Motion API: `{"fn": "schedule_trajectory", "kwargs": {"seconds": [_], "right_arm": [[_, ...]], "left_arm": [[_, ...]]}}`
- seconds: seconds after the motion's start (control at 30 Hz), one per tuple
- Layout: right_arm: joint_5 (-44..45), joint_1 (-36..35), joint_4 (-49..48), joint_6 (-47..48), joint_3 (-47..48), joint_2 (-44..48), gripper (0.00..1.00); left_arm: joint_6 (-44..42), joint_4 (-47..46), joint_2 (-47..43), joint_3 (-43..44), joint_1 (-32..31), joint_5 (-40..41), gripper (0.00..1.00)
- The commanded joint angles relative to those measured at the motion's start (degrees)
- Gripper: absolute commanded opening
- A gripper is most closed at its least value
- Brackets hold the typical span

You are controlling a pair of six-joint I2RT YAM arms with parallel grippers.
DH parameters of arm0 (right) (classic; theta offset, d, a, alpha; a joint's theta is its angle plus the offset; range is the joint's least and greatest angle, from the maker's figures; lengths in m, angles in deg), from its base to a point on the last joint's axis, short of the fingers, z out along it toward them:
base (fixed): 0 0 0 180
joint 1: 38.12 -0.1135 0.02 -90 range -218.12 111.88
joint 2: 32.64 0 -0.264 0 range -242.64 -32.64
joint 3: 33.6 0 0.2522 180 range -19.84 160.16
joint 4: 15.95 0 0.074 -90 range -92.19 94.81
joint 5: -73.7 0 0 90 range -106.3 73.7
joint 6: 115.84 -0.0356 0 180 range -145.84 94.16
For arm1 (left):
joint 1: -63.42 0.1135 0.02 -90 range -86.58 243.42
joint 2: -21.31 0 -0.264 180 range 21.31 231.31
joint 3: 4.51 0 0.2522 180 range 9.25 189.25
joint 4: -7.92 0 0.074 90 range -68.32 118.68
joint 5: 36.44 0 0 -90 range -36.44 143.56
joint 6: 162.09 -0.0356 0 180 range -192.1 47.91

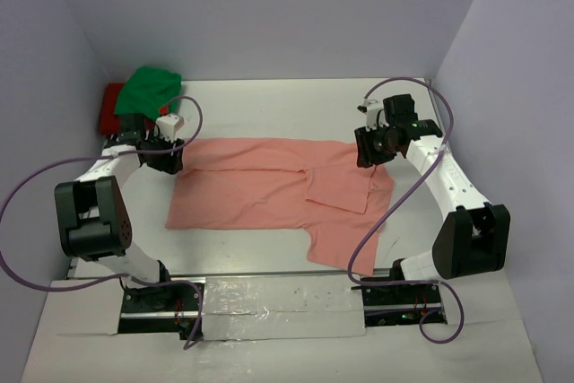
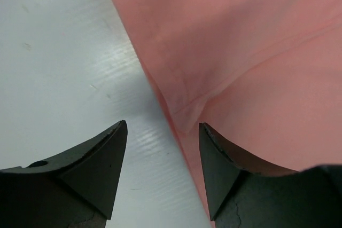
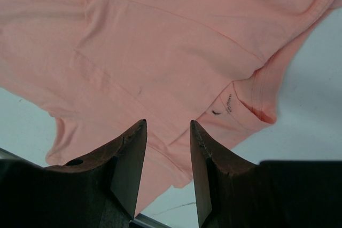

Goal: Fold and stack the t-shirts
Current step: Fold the tshirt

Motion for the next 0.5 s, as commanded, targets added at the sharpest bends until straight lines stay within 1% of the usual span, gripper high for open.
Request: {"fn": "schedule_trajectory", "kwargs": {"seconds": [0.0,0.2,0.47], "right_arm": [[0.03,-0.42,0.32,0.58,0.26,1.06,0.45],[0.21,-0.42,0.31,0.66,0.17,0.97,0.45],[0.12,-0.42,0.32,0.58,0.17,0.97,0.45]], "left_arm": [[-0.79,4.84,2.01,2.51,-0.39,-2.97,0.65],[-1.05,5.28,3.59,2.08,-0.39,-3.41,0.63],[-0.17,2.12,3.68,0.67,-0.39,-5.34,0.52]]}}
